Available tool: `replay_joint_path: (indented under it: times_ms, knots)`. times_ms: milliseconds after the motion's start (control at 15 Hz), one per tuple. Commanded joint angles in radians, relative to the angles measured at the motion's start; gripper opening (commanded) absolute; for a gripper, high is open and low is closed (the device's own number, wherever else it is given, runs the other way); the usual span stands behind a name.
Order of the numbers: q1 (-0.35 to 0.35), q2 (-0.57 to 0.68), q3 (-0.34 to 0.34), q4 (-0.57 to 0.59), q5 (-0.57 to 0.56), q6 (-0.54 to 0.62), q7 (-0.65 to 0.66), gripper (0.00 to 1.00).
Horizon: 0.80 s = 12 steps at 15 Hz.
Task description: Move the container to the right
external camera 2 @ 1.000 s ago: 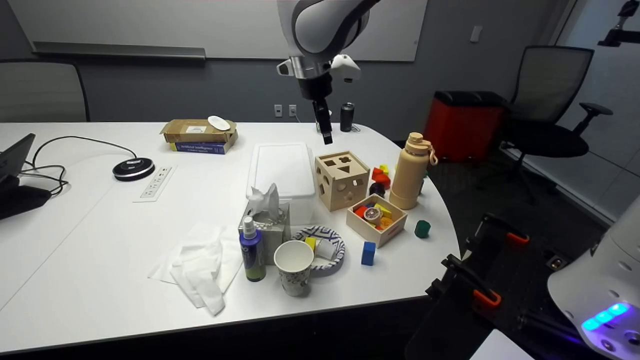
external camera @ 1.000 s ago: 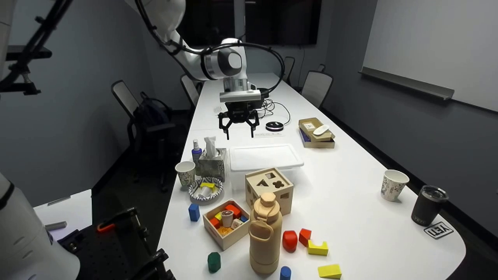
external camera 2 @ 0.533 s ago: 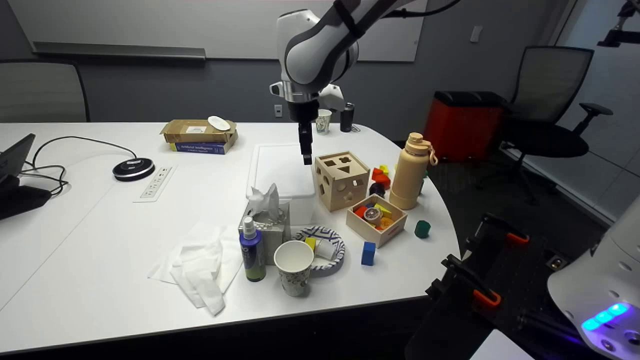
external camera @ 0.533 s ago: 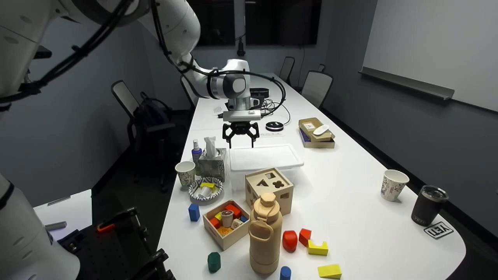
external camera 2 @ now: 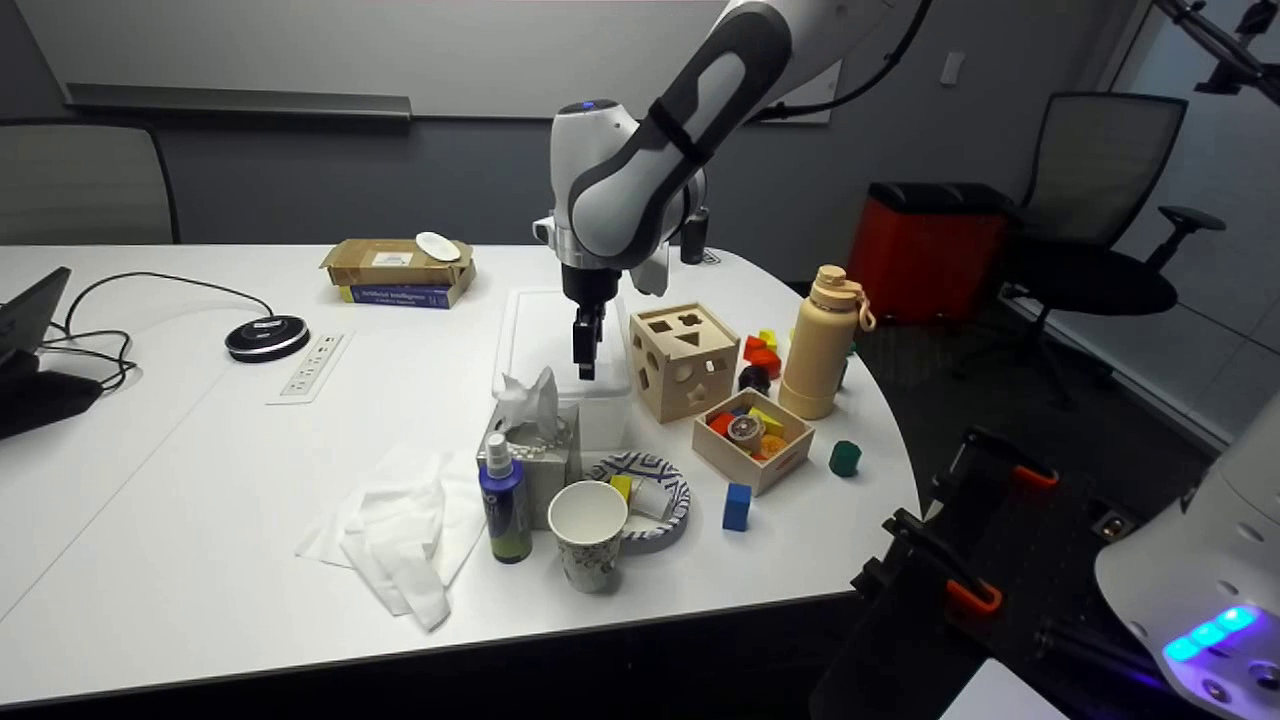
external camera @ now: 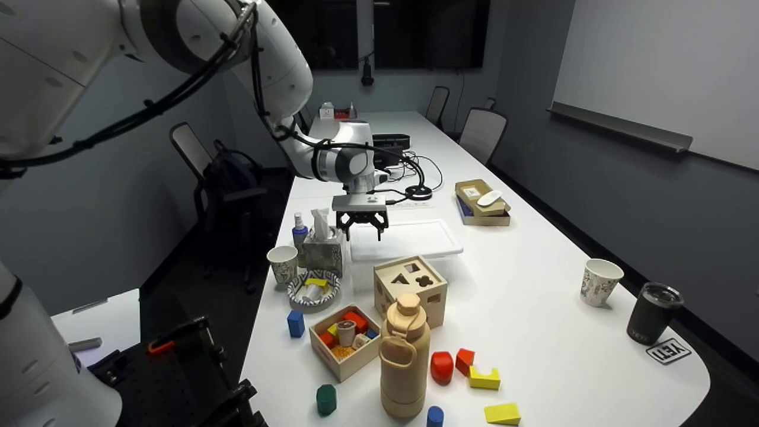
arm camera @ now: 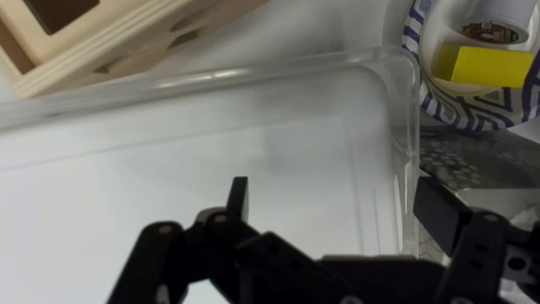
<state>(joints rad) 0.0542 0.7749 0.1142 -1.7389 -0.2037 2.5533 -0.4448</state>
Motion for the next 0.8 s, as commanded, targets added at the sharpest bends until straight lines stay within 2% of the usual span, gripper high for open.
replay_joint_path:
  times_ms: [0,733]
  knots:
    - [0.025,0.007,-0.020,-0.022,-0.033,0.065,0.051,1.00]
    - [0.076,0.014,-0.091,-0.106,-0.119,0.212,0.138,1.00]
